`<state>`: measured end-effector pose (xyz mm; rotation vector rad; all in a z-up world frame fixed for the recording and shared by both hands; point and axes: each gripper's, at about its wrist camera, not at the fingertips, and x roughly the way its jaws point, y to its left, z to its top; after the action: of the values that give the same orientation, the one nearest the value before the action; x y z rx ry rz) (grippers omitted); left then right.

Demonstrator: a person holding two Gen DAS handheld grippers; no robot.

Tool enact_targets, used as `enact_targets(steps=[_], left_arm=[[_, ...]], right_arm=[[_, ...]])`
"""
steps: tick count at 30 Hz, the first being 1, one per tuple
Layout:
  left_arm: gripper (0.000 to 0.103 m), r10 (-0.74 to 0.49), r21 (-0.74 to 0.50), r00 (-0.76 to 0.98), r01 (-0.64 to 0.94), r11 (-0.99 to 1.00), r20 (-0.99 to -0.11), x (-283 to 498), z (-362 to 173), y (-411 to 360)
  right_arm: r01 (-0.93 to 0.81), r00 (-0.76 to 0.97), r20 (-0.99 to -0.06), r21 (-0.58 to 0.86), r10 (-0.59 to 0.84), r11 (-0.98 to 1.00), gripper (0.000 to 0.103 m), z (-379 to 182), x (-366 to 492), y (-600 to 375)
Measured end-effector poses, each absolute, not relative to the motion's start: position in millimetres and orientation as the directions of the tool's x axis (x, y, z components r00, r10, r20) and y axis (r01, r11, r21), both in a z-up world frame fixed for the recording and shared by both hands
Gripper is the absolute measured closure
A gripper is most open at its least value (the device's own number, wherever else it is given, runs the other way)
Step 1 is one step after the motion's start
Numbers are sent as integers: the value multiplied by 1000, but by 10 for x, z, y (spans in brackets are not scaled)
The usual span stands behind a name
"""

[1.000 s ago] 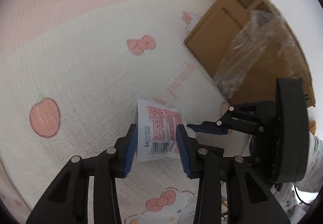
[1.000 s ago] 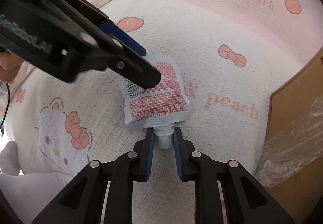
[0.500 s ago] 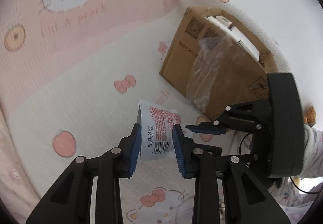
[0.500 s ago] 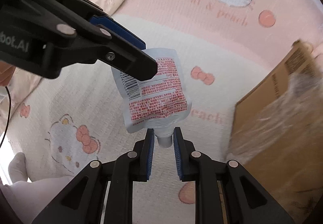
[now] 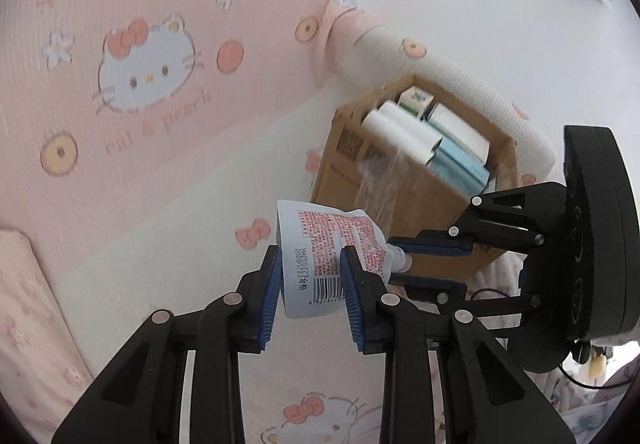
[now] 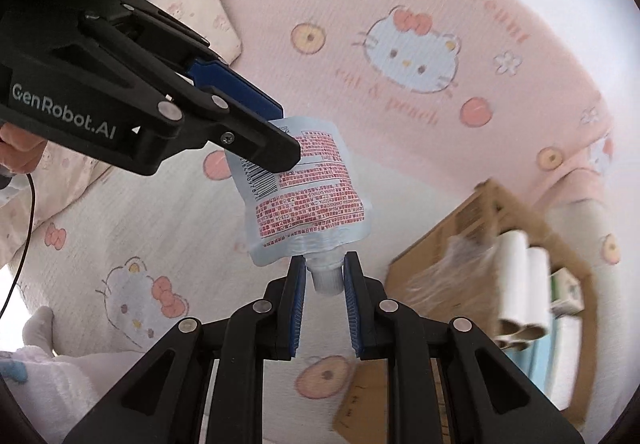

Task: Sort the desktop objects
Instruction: 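Lift the sachet with the left gripper and carry it to the box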

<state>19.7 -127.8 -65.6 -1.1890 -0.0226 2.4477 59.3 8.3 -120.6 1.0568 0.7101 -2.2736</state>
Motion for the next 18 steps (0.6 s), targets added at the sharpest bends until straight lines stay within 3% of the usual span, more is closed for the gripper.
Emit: enact_targets(steps=[10, 18], left_arm=[[71, 422, -208, -581, -400, -893, -696, 56, -281, -1019], [71, 434, -208, -575, -417, -885, -693, -122, -160, -672]], right_arm=[[609, -672, -716, -393, -186, -689, 87, -755, 636, 376], [578, -698, -700, -423, -154, -698, 87, -586, 469, 728]])
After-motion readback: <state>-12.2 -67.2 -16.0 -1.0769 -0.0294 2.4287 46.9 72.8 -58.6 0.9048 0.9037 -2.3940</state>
